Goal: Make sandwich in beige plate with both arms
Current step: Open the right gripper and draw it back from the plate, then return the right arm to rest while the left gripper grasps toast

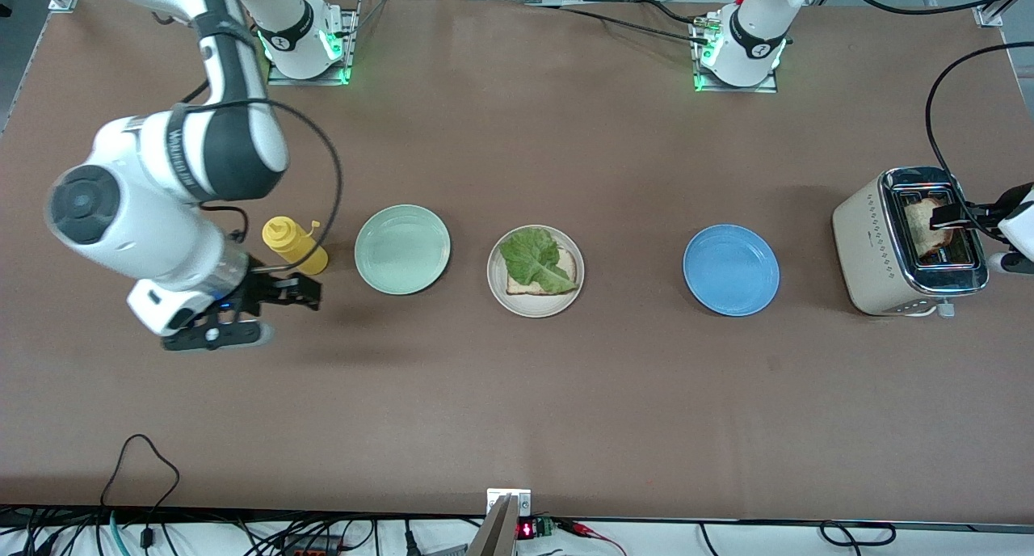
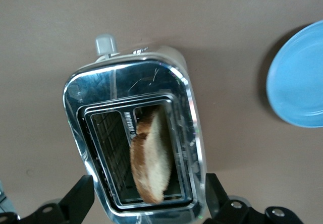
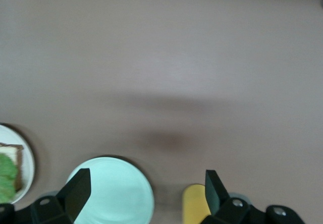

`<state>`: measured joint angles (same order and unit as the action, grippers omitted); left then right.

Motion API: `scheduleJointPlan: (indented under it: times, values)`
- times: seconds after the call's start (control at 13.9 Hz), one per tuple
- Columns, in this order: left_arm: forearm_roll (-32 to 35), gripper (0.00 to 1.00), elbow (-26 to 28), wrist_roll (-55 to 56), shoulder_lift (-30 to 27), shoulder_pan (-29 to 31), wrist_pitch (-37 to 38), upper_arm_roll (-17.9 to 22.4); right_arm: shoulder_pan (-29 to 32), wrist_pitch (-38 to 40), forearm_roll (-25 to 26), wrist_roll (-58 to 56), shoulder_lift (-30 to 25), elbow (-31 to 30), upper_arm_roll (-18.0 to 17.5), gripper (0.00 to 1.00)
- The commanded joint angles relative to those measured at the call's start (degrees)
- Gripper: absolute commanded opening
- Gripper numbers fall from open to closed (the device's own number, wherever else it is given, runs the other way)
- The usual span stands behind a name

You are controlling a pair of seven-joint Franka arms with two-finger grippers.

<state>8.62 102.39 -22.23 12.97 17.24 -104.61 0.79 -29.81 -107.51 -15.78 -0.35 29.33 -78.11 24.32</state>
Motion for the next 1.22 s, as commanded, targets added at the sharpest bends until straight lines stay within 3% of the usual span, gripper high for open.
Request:
scheduleJointPlan:
  times: [0.0, 0.22, 0.43, 0.57, 0.86, 1.0, 1.15]
  values:
    - [0.70, 0.92, 6.13, -3.08, -2.25, 2.35, -4.63, -0.87, 0.10, 3.43, -0.13, -2.19, -2.17, -0.91, 3.61, 1.00]
    - [0.61, 0.60, 8.08, -3.51, -2.25, 3.32, -6.58, -0.96, -0.08, 5.64, 0.05, -4.30, -2.69, -0.99, 7.66, 1.00]
    - [0.18, 0.21, 8.17, -3.52, -1.81, 3.32, -6.31, -1.14, -0.08, 5.64, 0.14, -4.74, -3.31, -0.91, 8.90, 1.00]
    - [0.00, 0.04, 8.08, -3.61, -1.90, 3.32, -5.96, -1.22, -0.08, 5.73, 0.13, -4.74, -4.10, -0.91, 9.16, 1.00]
    - [-0.09, 0.01, 7.12, -3.61, -2.60, 3.15, -4.65, -1.66, -0.16, 6.78, 0.14, -5.18, -5.77, -0.91, 10.13, 1.00]
    - [-0.09, 0.01, 4.67, -3.43, -5.14, 3.06, 0.60, -3.59, -0.34, 6.96, 0.40, -4.83, -6.82, -0.91, 10.05, 1.00]
    - [-0.09, 0.01, -1.29, -3.34, -5.68, 3.06, 8.24, -5.87, 2.01, 8.00, 1.10, -4.74, -8.49, -0.91, 7.86, 1.00]
